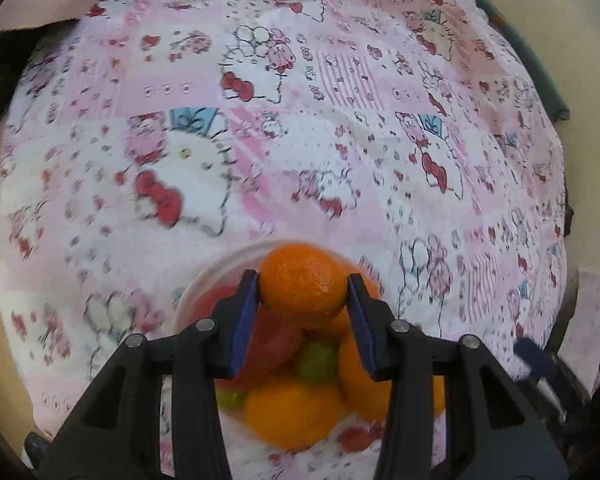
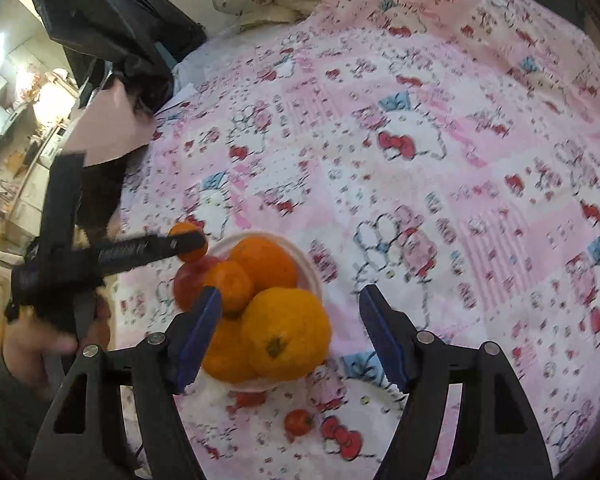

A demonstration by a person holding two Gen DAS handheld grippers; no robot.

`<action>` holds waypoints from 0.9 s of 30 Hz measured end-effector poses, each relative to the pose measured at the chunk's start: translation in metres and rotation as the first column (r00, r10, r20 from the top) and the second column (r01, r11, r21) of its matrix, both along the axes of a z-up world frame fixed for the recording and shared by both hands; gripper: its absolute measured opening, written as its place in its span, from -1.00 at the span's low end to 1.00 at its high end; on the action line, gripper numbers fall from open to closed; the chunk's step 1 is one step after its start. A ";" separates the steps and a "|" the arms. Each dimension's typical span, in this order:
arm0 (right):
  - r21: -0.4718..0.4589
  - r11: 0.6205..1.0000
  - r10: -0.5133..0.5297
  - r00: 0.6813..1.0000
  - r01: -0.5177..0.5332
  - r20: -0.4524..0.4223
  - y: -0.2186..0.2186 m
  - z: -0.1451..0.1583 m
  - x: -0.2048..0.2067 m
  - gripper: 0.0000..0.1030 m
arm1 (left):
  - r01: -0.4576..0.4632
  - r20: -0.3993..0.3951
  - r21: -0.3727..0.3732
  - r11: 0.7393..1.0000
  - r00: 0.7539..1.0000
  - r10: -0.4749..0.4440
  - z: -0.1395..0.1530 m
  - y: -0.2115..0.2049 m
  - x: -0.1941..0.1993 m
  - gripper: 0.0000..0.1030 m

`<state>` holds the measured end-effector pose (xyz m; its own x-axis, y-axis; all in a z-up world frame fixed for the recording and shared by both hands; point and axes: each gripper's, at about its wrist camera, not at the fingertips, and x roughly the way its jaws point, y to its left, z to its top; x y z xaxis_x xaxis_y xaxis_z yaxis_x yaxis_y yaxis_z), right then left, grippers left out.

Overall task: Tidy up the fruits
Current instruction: 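Place the tangerine on the plate with left tool while right tool releases another, then grasp a cherry tomato with the right tool while the left tool grasps another cherry tomato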

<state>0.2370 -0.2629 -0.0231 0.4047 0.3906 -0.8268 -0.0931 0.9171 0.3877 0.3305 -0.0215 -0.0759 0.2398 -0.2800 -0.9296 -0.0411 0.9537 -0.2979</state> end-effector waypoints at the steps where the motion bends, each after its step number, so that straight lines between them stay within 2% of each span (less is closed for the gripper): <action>1: 0.006 1.000 -0.003 1.000 0.003 0.004 -0.002 0.001 0.001 0.44 | 0.009 -0.014 0.018 1.000 1.000 -0.009 -0.004 -0.004 0.005 -0.23; 5: 0.017 1.000 -0.012 1.000 0.012 0.004 -0.007 0.002 0.003 0.44 | -0.008 -0.042 0.098 0.995 0.999 0.012 -0.019 -0.014 0.019 -0.23; 11: 0.072 0.997 -0.014 1.000 0.014 -0.007 -0.008 0.004 0.003 0.44 | -0.012 -0.101 0.149 0.989 0.994 0.028 -0.038 -0.017 0.020 -0.21; 12: 0.072 0.997 -0.015 1.000 0.015 -0.006 -0.008 0.004 0.004 0.44 | -0.014 -0.100 0.161 0.987 0.995 0.030 -0.039 -0.016 0.018 -0.14; 14: 0.073 0.997 -0.017 1.000 0.017 -0.006 -0.009 0.004 0.004 0.44 | -0.019 -0.082 0.164 0.986 0.996 0.032 -0.036 -0.014 0.015 0.15; 15: 0.074 0.997 -0.019 1.000 0.019 -0.007 -0.009 0.004 0.004 0.44 | -0.024 -0.071 0.150 0.988 0.997 0.035 -0.032 -0.012 0.013 0.47; 16: 0.076 0.997 -0.021 1.000 0.022 -0.009 -0.010 0.004 0.004 0.44 | -0.032 -0.058 0.140 0.990 0.998 0.041 -0.027 -0.010 0.011 0.59; 27: 0.061 0.998 -0.019 0.999 0.021 -0.030 -0.005 -0.004 -0.002 0.44 | -0.043 0.092 0.154 0.987 0.995 0.029 0.029 0.006 -0.047 0.59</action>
<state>0.2348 -0.2676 -0.0274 0.3889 0.4328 -0.8133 -0.0626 0.8931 0.4454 0.2835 -0.0155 -0.0472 0.3310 -0.1232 -0.9356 -0.0565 0.9871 -0.1499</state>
